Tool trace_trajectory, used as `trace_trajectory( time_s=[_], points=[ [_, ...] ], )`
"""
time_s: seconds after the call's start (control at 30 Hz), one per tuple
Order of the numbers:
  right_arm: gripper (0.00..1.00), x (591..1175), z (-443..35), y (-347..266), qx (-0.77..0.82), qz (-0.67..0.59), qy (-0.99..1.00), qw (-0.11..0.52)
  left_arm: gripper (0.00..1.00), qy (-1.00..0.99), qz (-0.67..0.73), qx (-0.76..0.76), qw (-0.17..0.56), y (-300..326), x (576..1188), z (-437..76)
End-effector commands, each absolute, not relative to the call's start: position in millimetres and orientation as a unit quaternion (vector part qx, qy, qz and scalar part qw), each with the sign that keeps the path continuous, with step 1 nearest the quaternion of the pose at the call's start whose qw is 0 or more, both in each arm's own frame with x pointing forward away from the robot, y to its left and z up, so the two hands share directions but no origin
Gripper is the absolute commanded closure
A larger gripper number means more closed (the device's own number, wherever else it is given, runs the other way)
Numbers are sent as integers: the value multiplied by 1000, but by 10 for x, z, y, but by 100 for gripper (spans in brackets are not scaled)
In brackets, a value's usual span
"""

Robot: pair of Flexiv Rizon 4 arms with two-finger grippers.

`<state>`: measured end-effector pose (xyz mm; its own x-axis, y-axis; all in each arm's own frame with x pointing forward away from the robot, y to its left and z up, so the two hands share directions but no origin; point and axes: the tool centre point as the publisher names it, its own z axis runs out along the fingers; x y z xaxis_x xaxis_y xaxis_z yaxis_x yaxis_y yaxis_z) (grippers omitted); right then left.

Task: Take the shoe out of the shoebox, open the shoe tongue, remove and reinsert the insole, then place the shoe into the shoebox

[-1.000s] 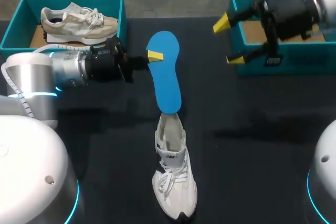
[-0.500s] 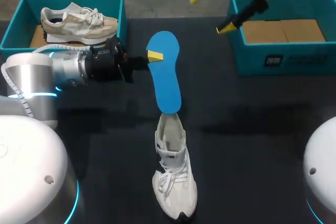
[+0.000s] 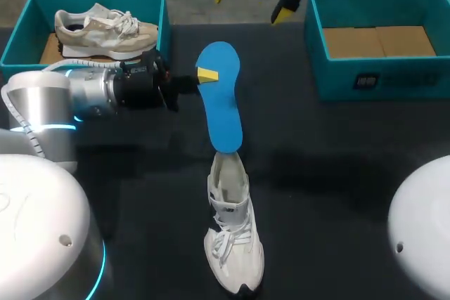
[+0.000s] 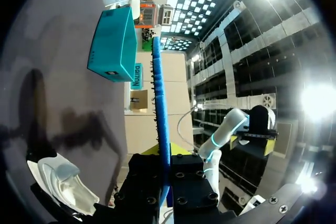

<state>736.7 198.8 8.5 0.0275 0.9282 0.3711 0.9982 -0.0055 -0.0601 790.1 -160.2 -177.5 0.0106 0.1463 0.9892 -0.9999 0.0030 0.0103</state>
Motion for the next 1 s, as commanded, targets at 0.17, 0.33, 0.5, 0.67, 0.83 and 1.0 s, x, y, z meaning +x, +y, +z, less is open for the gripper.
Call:
trace_trajectory(
  time_s=[0.17, 0.33, 0.5, 0.67, 0.83, 1.0],
  points=[
    [0, 7406, -2, 2175, -684, 73, -725, -15, 100, -461, 531, 464, 538, -1600, 7898, -1771],
    [0, 7383, -23, 2260, -688, 81, -720, -40, 100, -461, 531, 464, 538, -1600, 7898, -1771],
    [0, 7368, -84, 2284, -701, 91, -705, -55, 100, -461, 531, 464, 538, -1600, 7898, -1771],
    [0, 7350, -143, 2320, -704, 105, -700, -64, 100, -461, 531, 464, 538, -1600, 7898, -1771],
    [0, 7327, -146, 2228, -709, 44, -703, -21, 100, -461, 531, 464, 538, -1600, 7898, -1771],
    [0, 7317, -144, 2098, -706, -27, -706, 38, 100, -461, 531, 464, 538, -1600, 7898, -1771]
  ],
)
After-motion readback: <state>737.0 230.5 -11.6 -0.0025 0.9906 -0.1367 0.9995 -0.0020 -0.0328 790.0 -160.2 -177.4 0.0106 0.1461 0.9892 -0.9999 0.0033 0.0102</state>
